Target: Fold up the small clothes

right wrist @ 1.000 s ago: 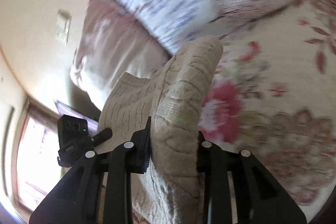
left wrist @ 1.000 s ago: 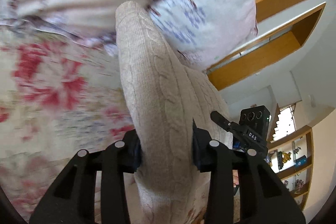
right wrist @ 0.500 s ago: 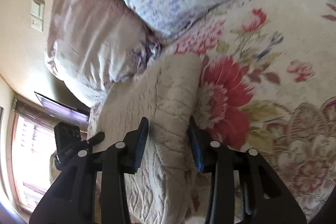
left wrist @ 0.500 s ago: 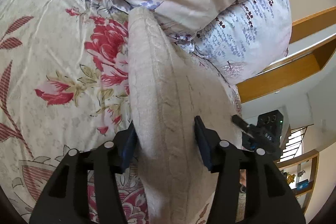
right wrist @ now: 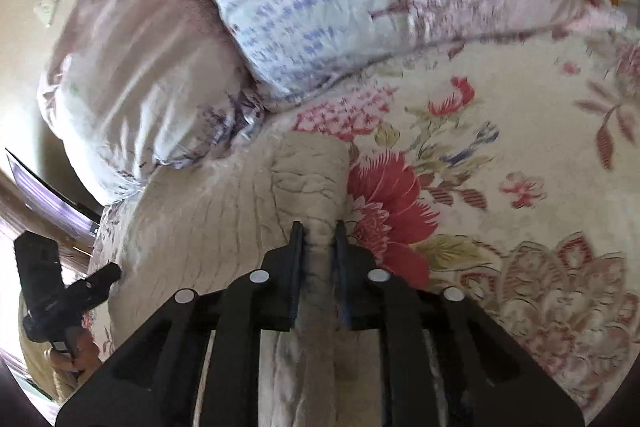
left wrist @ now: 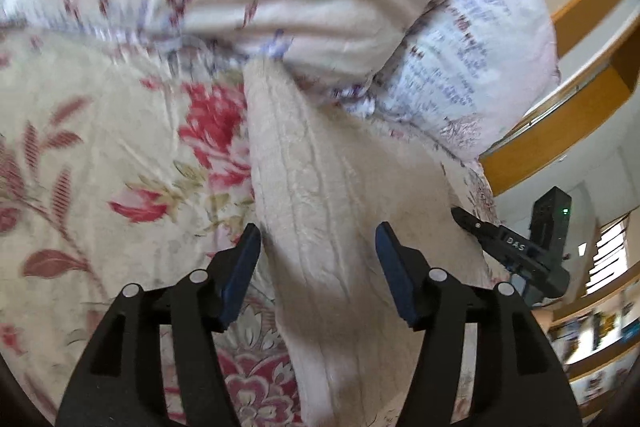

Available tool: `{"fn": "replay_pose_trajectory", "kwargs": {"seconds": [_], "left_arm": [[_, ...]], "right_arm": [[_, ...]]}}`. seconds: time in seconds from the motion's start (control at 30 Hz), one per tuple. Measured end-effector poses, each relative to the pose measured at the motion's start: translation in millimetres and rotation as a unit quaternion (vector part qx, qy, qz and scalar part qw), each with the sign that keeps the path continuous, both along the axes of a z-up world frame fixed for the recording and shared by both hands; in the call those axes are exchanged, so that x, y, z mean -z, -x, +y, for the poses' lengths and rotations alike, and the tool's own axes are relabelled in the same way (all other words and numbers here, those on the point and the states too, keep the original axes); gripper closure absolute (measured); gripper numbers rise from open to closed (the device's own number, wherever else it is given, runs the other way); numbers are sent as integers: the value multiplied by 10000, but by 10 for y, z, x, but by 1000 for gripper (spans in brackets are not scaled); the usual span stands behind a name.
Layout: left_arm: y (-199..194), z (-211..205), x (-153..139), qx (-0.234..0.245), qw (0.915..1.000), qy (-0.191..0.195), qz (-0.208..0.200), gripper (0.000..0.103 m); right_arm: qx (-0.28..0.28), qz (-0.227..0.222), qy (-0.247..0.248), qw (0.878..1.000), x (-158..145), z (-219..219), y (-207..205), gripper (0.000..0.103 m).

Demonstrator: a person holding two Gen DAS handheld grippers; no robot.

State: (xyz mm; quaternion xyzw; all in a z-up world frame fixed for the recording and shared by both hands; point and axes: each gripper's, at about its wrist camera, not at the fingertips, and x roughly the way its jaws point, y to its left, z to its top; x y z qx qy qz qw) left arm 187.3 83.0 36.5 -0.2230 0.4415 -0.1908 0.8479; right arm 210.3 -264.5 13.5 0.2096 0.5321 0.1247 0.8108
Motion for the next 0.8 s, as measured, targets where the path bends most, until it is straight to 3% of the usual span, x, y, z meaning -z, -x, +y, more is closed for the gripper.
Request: {"fn": "replay_pose_trajectory", "kwargs": {"seconds": [0.13,0.27,0.4,0.57,0.8], "left_arm": [[313,-83,-240,82,9973,-296,-670,41],[542,-323,-360,412,9917,-581,-1068,39],[582,-602,-321,778,9894,-731,-981,38],[530,-747,-119,846,9874,-1042,-844,38],[591,-824,-79,744,9844,-1228,-1015,33]], "right_arm": [[-158,-519,-173,9984,-267,-14,212,78],[-671,-658,-269,9952,-379,161,352,78],[-1045,-605,-130,9926,-384,323,467,78],[-1287,-345,483,9899,-193,478,505,76],[-1102,-430,375,9923,-186,440,552,73]]}}
